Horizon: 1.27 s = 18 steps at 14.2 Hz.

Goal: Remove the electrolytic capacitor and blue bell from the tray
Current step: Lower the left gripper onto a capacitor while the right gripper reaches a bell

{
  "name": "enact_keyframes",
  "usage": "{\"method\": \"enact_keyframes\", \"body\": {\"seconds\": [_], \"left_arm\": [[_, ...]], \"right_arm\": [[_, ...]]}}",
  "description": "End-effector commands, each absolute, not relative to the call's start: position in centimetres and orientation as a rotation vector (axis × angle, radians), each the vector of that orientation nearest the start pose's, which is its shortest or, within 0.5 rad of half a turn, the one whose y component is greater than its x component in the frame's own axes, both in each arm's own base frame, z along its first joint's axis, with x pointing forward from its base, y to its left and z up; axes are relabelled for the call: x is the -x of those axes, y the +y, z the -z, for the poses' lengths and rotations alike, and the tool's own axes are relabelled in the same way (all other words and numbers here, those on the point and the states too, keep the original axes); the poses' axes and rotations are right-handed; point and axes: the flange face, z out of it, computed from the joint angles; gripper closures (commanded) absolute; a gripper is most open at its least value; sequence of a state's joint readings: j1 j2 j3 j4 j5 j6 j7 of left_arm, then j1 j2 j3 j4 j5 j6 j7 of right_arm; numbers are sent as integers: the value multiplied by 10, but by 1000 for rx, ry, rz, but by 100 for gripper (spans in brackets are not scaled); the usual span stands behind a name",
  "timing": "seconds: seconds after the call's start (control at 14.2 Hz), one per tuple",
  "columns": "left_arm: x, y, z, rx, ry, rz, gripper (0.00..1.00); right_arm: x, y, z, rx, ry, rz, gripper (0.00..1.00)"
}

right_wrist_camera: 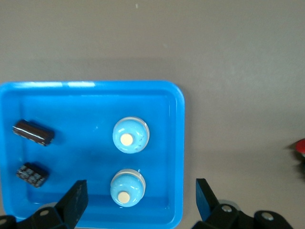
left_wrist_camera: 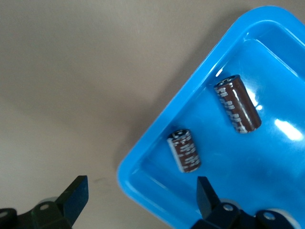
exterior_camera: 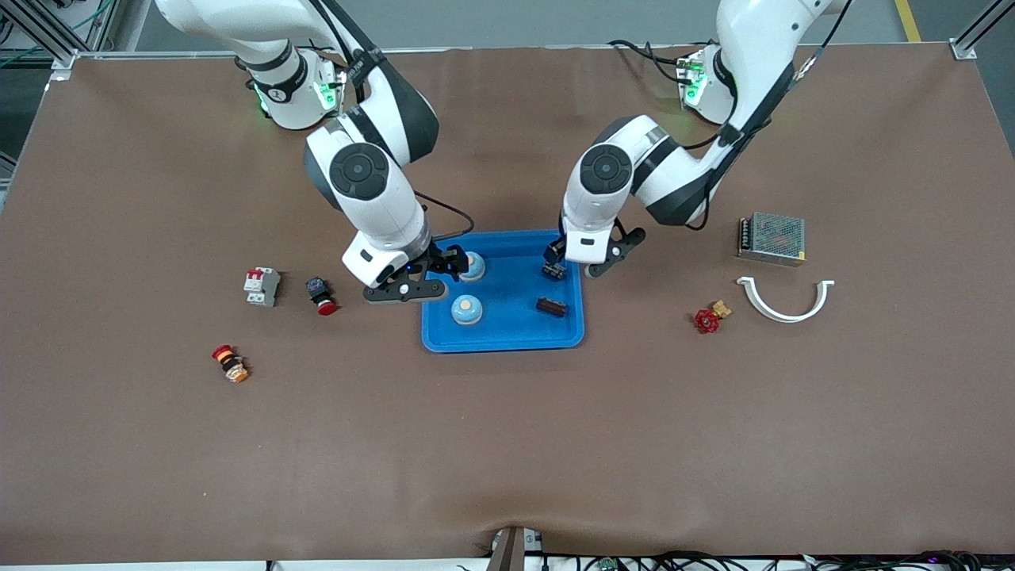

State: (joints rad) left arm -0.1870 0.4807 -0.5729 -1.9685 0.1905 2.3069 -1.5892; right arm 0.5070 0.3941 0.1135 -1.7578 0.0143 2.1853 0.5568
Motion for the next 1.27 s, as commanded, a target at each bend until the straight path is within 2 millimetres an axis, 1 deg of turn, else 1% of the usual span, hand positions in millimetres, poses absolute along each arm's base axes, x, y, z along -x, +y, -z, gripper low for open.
{"method": "enact_keyframes", "body": {"seconds": [0.0, 0.14, 0.28, 0.42, 0.57, 0.71, 0.85, 0.99, 1.2], "left_arm": [[-465, -425, -244, 2874, -1301, -218, 4], [-470, -435, -232, 2821, -1403, -232, 14], [-472, -445, -219, 2772, -1477, -188, 19], [-473, -446, -207, 2733, -1519, -143, 21], [-476, -446, -200, 2700, -1568, -155, 22], [-475, -445, -194, 2689, -1570, -161, 24], [-477, -443, -191, 2679, -1578, -165, 43], [-476, -443, -187, 2674, -1578, -171, 61], [-482, -442, -189, 2673, -1596, -168, 97]], "right_arm": [[-526, 389, -327, 3092, -81, -42, 0], [-517, 400, -312, 3102, -114, -72, 0], [-513, 406, -300, 3112, -136, -87, 0], [-509, 411, -291, 3111, -149, -90, 0], [-506, 414, -280, 3109, -158, -86, 0], [-498, 413, -265, 3094, -167, -50, 0], [-495, 413, -253, 3085, -168, -34, 0], [-487, 423, -240, 3083, -194, -36, 0], [-482, 426, -226, 3088, -207, -52, 0]]}}
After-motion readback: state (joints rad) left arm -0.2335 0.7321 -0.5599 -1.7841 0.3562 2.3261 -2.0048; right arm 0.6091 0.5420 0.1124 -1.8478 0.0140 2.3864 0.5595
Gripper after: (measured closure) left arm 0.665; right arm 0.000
